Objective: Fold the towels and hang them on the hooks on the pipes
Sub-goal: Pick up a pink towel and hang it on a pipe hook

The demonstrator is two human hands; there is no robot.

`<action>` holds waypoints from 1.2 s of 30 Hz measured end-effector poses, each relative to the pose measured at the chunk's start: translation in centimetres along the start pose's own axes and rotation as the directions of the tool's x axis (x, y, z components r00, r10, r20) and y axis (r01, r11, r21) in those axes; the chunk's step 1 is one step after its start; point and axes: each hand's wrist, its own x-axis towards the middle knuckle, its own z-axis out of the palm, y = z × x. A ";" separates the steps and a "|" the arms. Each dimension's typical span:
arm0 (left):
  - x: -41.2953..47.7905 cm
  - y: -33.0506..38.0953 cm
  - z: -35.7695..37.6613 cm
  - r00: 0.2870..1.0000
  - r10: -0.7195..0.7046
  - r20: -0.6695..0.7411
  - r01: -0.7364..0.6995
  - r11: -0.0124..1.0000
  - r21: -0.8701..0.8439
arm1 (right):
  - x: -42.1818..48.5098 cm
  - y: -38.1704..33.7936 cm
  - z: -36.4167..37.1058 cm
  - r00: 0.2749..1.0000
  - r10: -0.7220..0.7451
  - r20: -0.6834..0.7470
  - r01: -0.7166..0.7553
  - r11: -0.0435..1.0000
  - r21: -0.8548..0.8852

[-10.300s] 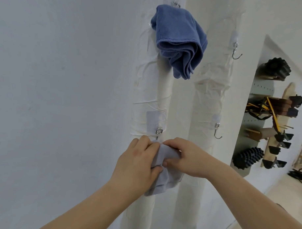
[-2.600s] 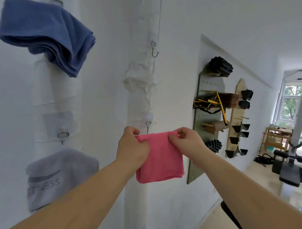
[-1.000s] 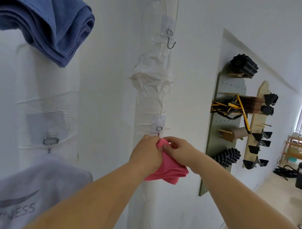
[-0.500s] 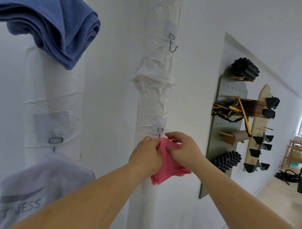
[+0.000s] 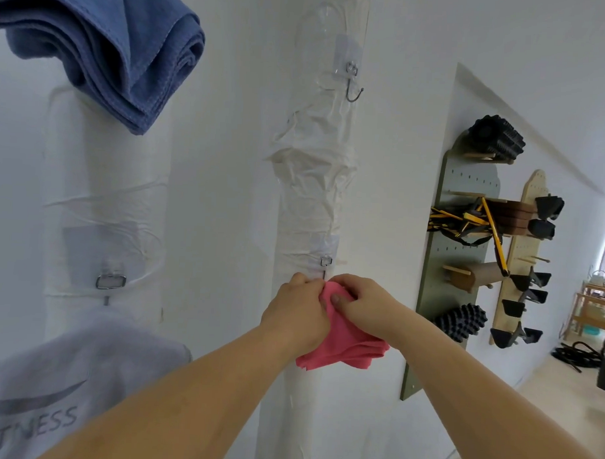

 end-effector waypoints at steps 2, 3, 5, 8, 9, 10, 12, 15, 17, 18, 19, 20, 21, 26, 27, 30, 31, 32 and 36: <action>0.0 0.4 -0.1 1.000 -0.009 0.015 0.009 1.000 0.014 | 0.1 0.1 0.1 1.000 0.006 -0.003 -0.006 1.000 0.016; 0.0 0.5 -0.1 1.000 -0.013 0.018 0.013 1.000 0.014 | 0.1 0.1 0.3 1.000 0.012 -0.008 -0.012 1.000 0.025; -0.1 0.5 -0.2 0.999 -0.025 0.037 0.025 1.000 -0.008 | 0.0 0.2 0.6 0.999 0.034 -0.016 -0.033 0.998 0.059; -0.3 0.5 -0.6 0.993 -0.032 0.113 0.041 0.997 -0.072 | -0.4 -0.2 0.4 0.998 0.064 -0.002 -0.064 0.992 0.111; -0.4 0.5 -0.7 0.990 -0.033 0.135 0.045 0.995 -0.089 | -0.5 -0.5 0.2 0.997 0.078 0.016 -0.080 0.990 0.119; -0.5 0.6 -0.9 0.990 -0.029 0.138 0.043 0.994 -0.102 | -0.6 -1.0 0.0 0.995 0.092 0.035 -0.096 0.988 0.125; -0.7 0.7 -1.4 0.996 -0.018 0.089 0.029 0.992 -0.122 | -0.3 -1.7 -0.6 0.994 0.102 0.036 -0.105 0.988 0.111; -1.2 1.1 -2.4 1.000 -0.010 0.020 0.013 0.991 -0.133 | 0.8 -0.9 -1.1 0.995 0.085 0.043 -0.088 0.994 0.071; -1.6 1.4 -3.1 1.000 0.002 0.014 0.000 0.990 -0.140 | 0.6 -1.6 -1.3 0.996 0.080 0.034 -0.081 0.996 0.033; -1.8 1.5 -3.4 1.000 0.008 0.011 -0.007 0.990 -0.143 | 0.3 -2.2 -1.5 0.996 0.091 0.017 -0.091 0.995 0.036; -2.0 1.7 -3.6 1.000 0.011 0.009 -0.010 0.989 -0.144 | 0.1 -2.5 -1.5 0.994 0.109 0.004 -0.109 0.993 0.049; -2.3 1.8 -3.9 1.000 0.014 0.006 -0.013 0.989 -0.146 | 0.0 -2.6 -1.6 0.993 0.121 -0.004 -0.120 0.991 0.061; -2.5 1.9 -4.0 1.000 0.016 0.005 -0.016 0.989 -0.147 | 0.0 -2.6 -1.6 0.992 0.123 -0.011 -0.121 0.990 0.068; -3.3 2.0 -4.7 1.000 0.024 0.002 -0.024 0.988 -0.155 | 0.0 -2.7 -1.4 0.996 0.073 -0.055 -0.070 0.997 0.040; -3.5 2.1 -4.8 1.000 0.025 0.001 -0.024 0.989 -0.145 | -0.1 -2.8 -1.4 0.996 0.058 -0.063 -0.057 0.998 0.027; -3.9 2.0 -5.2 1.000 0.018 0.004 -0.017 0.994 -0.107 | -0.3 -2.8 -1.4 0.996 0.042 -0.076 -0.043 0.999 -0.014; -3.9 1.9 -5.2 1.000 0.012 0.006 -0.011 0.995 -0.100 | -0.4 -2.8 -1.5 0.996 0.047 -0.079 -0.048 0.999 -0.018; -3.9 1.9 -5.3 1.000 0.006 0.008 -0.005 0.996 -0.094 | -0.5 -2.7 -1.6 0.995 0.050 -0.084 -0.053 0.998 -0.022; -4.2 2.1 -5.4 1.000 0.006 0.008 -0.005 0.996 -0.088 | -1.1 -2.5 -1.9 0.991 0.037 -0.125 -0.042 0.998 -0.038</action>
